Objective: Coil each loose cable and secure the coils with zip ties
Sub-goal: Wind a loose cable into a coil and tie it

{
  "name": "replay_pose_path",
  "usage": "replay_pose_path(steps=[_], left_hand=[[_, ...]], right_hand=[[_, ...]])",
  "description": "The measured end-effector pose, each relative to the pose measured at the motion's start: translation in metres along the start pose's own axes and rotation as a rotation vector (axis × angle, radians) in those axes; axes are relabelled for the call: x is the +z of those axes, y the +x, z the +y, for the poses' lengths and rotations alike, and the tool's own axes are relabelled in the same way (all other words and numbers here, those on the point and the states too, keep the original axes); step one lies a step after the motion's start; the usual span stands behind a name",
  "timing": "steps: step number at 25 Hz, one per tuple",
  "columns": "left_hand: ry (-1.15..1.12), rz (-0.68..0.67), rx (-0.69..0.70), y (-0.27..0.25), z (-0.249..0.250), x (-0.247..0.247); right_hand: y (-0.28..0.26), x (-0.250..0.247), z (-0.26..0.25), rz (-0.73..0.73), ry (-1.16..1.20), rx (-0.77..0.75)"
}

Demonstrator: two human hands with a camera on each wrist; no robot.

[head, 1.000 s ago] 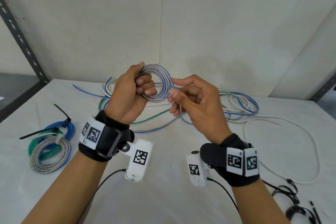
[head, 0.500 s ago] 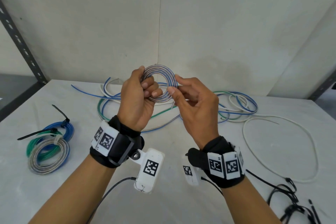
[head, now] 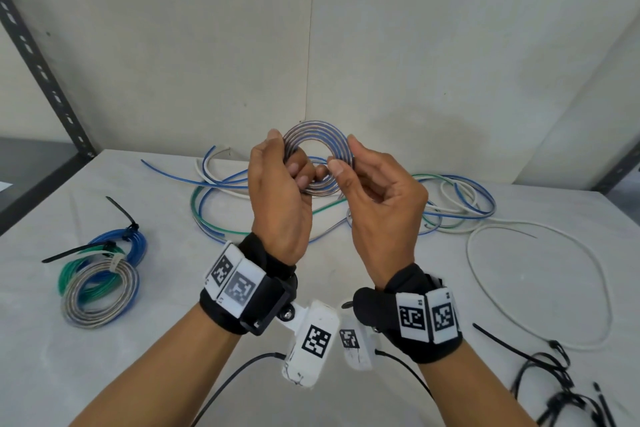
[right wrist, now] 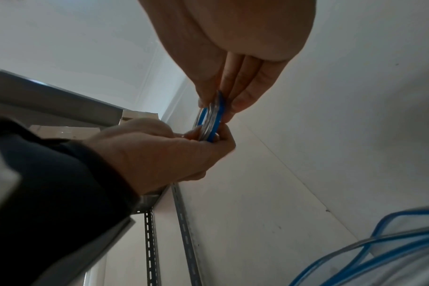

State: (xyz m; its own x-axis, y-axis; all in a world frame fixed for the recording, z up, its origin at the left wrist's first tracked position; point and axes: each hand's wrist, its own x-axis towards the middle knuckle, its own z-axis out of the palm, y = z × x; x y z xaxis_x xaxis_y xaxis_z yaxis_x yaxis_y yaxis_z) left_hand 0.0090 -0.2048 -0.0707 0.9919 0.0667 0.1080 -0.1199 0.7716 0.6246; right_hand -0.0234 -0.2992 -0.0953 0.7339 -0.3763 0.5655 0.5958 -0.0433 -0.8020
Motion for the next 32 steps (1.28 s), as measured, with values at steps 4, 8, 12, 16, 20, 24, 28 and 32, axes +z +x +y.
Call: replay_pose_path(steps=[4, 8, 12, 16, 20, 24, 28, 32], left_hand=[[0.009, -0.072, -0.022, 0.0, -0.005, -0.003], [0.232, -0.278, -0.148, 0.012, 0.004, -0.011], [0.767, -0.537, -0.145, 0.016, 0.006, -0.023], [0.88, -0.582, -0.166, 0.007, 0.005, -0.021], [0.798, -0.511, -0.121, 0.01, 0.009, -0.019], [0.612, -0.431, -0.171, 0.015, 0.015, -0.018], [0.51, -0.374, -0.175, 0.018, 0.017, -0.018], [0.401, -0.333, -0.185, 0.022, 0.021, -0.018]], right_hand=[[0.008, -0.005, -0.005, -0.044, -0.039, 0.002], [0.033, -0.038, -0.018, -0.274, -0.157, 0.004], [0.039, -0.06, -0.026, -0.572, -0.46, -0.028], [0.037, -0.056, -0.02, -0.606, -0.53, -0.029], [0.038, -0.053, -0.019, -0.518, -0.401, 0.004], [0.037, -0.043, -0.013, -0.333, -0.19, 0.067], [0.032, -0.035, -0.009, -0.312, -0.134, 0.061], [0.031, -0.035, -0.011, -0.365, -0.109, 0.083]])
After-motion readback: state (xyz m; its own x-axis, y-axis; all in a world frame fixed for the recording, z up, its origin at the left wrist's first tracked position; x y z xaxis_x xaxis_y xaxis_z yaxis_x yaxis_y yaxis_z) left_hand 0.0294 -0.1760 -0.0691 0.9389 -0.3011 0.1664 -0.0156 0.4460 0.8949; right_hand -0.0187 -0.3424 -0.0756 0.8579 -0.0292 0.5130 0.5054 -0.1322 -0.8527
